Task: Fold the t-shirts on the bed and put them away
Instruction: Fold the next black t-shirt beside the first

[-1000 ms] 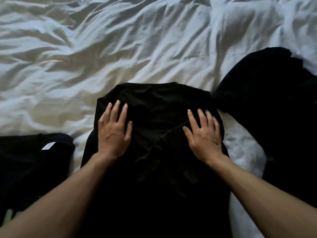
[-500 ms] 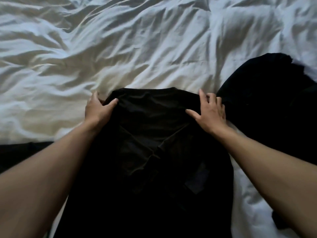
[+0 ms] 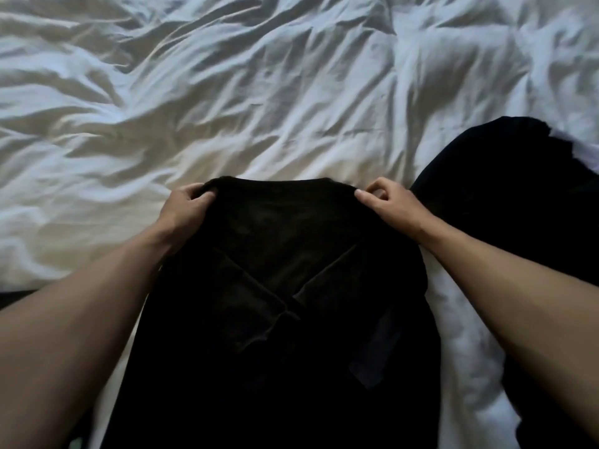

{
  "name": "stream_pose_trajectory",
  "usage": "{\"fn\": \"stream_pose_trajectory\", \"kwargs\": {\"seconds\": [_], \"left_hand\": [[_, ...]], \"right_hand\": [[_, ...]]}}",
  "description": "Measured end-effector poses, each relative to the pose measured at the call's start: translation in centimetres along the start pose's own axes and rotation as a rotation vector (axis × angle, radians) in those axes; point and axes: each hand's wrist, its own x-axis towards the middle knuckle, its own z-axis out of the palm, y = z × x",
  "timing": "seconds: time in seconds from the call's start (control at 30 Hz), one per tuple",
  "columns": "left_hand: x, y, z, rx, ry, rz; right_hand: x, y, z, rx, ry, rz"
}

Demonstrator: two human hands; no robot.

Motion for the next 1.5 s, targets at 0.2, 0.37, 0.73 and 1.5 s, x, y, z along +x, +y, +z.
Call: {"fn": "stream_pose_trajectory", "kwargs": {"seconds": [0.2, 0.37, 0.73, 1.5], "left_hand": [[0.8, 0.6, 0.1, 0.248, 0.022, 0.113], [1.2, 1.2, 0.1, 0.376, 0.064, 0.167], [-0.5, 0.6, -2.0, 0.235, -0.112, 0.122], [-15.9, 3.8, -7.9, 0.107, -0.103, 0.312]], "right_hand": [[2.1, -2.3, 0.9, 0.022, -0.104, -0.102], [2.0, -0.9, 1.4, 0.024, 0.112, -0.115], [1.0, -1.1, -2.1, -0.21, -0.33, -0.136], [-16.8, -2.7, -3.6, -0.034, 0.02, -0.259]]}}
